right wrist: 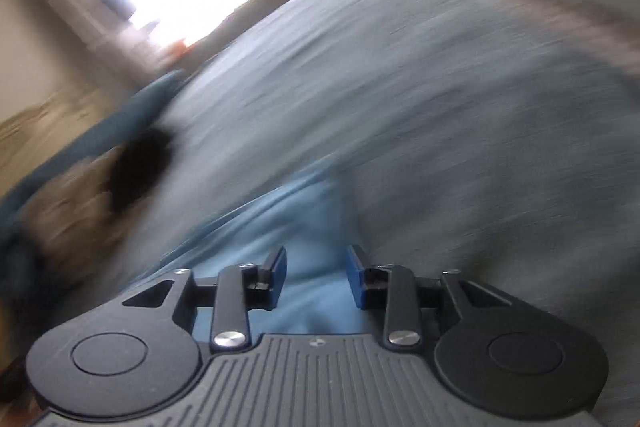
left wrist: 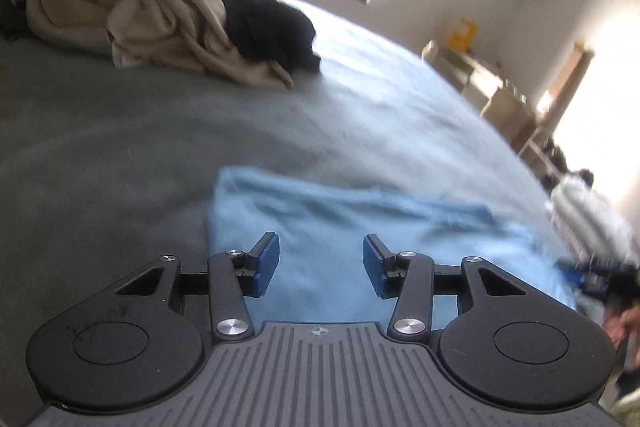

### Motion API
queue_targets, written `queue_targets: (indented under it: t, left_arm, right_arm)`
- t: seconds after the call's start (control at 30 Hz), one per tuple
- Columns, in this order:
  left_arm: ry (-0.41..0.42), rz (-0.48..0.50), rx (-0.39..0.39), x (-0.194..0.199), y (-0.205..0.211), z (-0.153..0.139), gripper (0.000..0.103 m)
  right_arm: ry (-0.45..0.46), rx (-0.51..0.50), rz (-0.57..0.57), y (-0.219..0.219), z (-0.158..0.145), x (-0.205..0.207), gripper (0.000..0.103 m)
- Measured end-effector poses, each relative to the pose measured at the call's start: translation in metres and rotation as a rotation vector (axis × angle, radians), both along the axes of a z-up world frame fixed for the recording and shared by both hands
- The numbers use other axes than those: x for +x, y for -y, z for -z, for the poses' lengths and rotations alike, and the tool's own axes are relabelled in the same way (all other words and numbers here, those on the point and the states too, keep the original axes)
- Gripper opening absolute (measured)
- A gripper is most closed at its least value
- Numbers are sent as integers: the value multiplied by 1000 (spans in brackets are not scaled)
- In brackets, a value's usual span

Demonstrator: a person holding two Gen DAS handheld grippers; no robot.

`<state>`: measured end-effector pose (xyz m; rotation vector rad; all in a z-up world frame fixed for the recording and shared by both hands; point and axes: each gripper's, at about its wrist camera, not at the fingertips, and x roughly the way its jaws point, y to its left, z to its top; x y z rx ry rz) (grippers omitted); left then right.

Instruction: Fold clothes

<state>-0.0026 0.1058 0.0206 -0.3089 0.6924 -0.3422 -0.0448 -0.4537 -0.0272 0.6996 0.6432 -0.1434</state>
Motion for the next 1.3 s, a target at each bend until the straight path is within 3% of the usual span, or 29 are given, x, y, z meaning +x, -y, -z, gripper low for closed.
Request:
queue_targets:
  t: [0.03,0.1,0.27,0.3,0.4,0.53,0.7,0.77,0.87,0.93,1.07,1.2,1.3]
  left_arm:
    - [0,8,14,-7,5,1,46]
    - [6,41,20,-19,14,4,46]
    - [-19,79,42,-37,33,22,46]
    - [-31,74,47,-38,35,27,46]
    - [-28,70,51,-41,34,30,46]
    - [-22,69,63,-43,34,25,46]
    - [-34,51,55,-42,37,30,46]
    - [-36,46,45,-42,35,30,46]
    - [-44,44,25,-42,31,29,46]
    - [-47,43,17,-42,30,29,46]
    - [-44,40,18,-44,31,30,46]
    - [-45,43,13,-45,30,30,46]
    - [-50,43,-1,-44,28,30,46]
  right_arm:
    - [21,3,46,6,-5,-11,36]
    - [91,31,17,2,-15,-32,36]
    - [34,8,-215,-52,-5,-62,38]
    - [20,-1,-220,-55,-2,-69,37]
    - [-26,-38,-52,-29,10,-97,25]
    - [33,-21,66,-19,-2,-135,31]
    - [33,-3,-121,-54,5,-127,32]
    - [-9,-44,-54,-44,11,-128,30]
    - [22,76,115,-9,11,-150,28]
    - [51,78,160,-5,2,-164,36]
    - [83,234,103,-18,1,-176,42]
    - [81,459,41,-29,17,-169,47]
    - [25,515,52,-30,32,-155,47]
